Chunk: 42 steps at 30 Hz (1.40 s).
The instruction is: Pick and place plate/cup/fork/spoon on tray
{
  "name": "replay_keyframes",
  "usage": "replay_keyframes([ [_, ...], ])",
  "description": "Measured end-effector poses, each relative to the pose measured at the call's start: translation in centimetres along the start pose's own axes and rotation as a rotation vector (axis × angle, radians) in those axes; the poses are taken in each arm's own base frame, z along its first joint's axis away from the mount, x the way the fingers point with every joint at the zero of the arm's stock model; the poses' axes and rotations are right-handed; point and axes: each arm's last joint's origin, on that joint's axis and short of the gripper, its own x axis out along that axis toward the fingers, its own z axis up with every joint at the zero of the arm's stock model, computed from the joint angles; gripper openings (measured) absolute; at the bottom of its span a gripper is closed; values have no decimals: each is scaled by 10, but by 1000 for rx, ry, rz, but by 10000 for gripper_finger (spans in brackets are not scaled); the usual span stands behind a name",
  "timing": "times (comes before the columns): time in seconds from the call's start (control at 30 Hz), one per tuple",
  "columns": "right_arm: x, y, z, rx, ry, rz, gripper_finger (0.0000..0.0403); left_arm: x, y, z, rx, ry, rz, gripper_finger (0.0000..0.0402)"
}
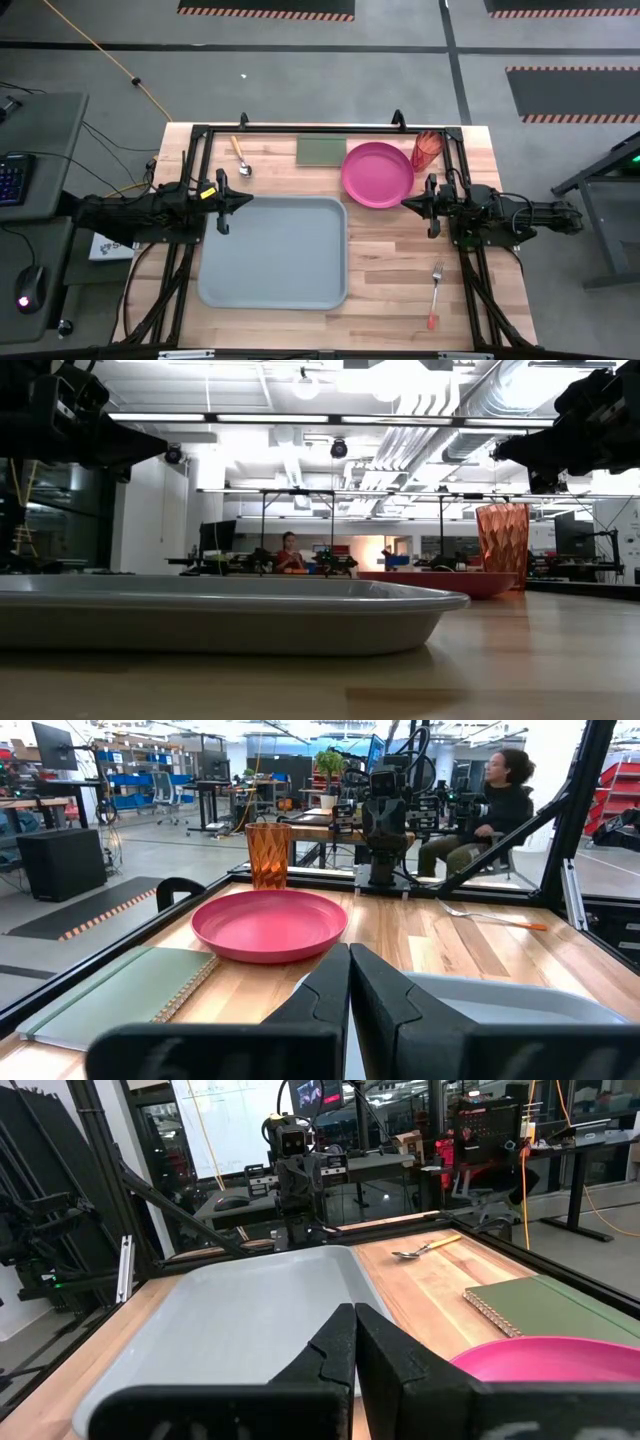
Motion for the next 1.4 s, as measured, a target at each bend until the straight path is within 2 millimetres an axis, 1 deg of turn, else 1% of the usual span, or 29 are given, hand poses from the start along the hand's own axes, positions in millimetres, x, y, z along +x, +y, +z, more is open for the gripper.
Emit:
replay_keyframes([
  [0.8, 0, 0, 0, 0, 0, 0, 0, 0, 0, 0, 0, -2, 0, 3],
  [1.07, 0, 0, 0, 0, 0, 0, 0, 0, 0, 5, -23, -48, -2, 3],
  [1.17, 0, 0, 0, 0, 0, 0, 0, -1, 0, 15, -45, -157, 13, 3],
  [1.23, 0, 0, 0, 0, 0, 0, 0, 0, 3, 24, -24, -236, 94, 4],
  [1.27, 0, 0, 0, 0, 0, 0, 0, 0, 5, 26, -19, -237, 179, 6],
  [1.33, 0, 0, 0, 0, 0, 0, 0, 2, 12, 32, 10, -173, 397, 14],
  [1.4, 0, 0, 0, 0, 0, 0, 0, 6, 19, 34, 64, -55, 567, 27],
])
